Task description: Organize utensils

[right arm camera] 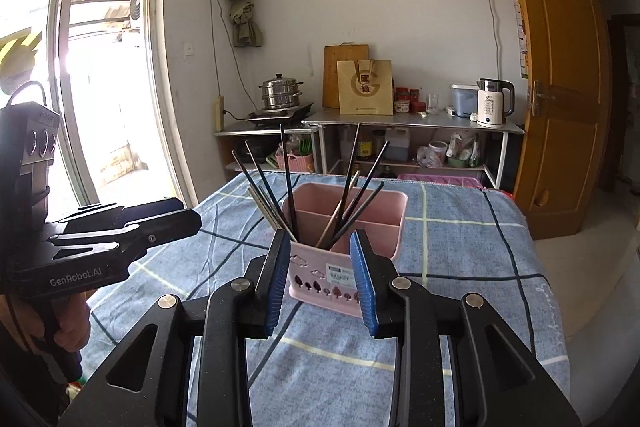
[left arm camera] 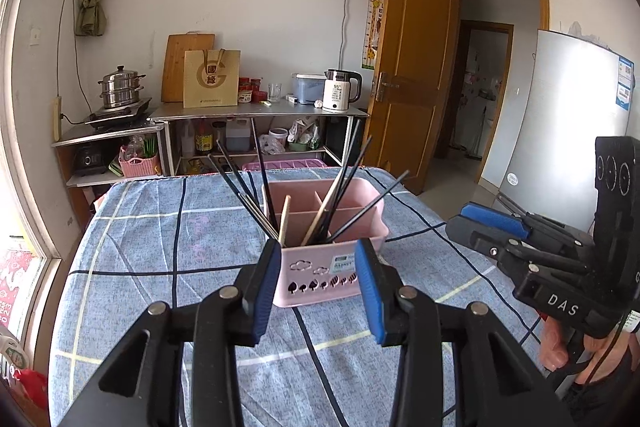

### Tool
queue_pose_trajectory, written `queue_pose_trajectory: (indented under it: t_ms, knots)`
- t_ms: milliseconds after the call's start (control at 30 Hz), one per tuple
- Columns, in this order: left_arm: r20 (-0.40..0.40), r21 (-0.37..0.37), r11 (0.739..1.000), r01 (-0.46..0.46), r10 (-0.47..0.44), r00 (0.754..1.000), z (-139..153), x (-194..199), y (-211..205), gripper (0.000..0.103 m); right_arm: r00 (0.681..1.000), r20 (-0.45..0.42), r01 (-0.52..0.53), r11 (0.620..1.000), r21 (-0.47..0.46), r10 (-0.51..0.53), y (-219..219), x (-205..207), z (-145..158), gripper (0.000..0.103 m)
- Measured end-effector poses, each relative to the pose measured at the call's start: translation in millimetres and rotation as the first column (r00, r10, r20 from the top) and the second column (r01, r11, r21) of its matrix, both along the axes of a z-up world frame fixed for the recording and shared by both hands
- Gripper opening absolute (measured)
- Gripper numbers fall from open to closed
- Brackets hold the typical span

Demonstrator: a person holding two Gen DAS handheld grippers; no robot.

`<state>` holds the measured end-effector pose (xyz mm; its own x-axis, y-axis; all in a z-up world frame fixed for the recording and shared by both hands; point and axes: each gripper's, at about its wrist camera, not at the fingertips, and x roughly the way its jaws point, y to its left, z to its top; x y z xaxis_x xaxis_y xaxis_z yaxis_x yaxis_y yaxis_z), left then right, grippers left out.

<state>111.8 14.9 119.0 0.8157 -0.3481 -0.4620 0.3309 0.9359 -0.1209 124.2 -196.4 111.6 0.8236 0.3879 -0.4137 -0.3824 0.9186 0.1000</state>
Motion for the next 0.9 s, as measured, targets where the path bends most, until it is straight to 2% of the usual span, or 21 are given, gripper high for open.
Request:
queue_pose_trajectory:
  t_ms: [367,900]
  knots:
    - [0.004,0.001,0.998,-0.056,0.056,0.998,-34,-43,-9,0.040,0.999,-0.026,0.034,0.999,-0.018,-0.035,-5,-35,-29,0.032]
    - [-0.038,0.042,0.991,-0.125,0.127,0.991,-74,-68,-15,0.040,0.997,-0.057,0.053,0.997,-0.047,-0.056,-3,-60,-60,0.032]
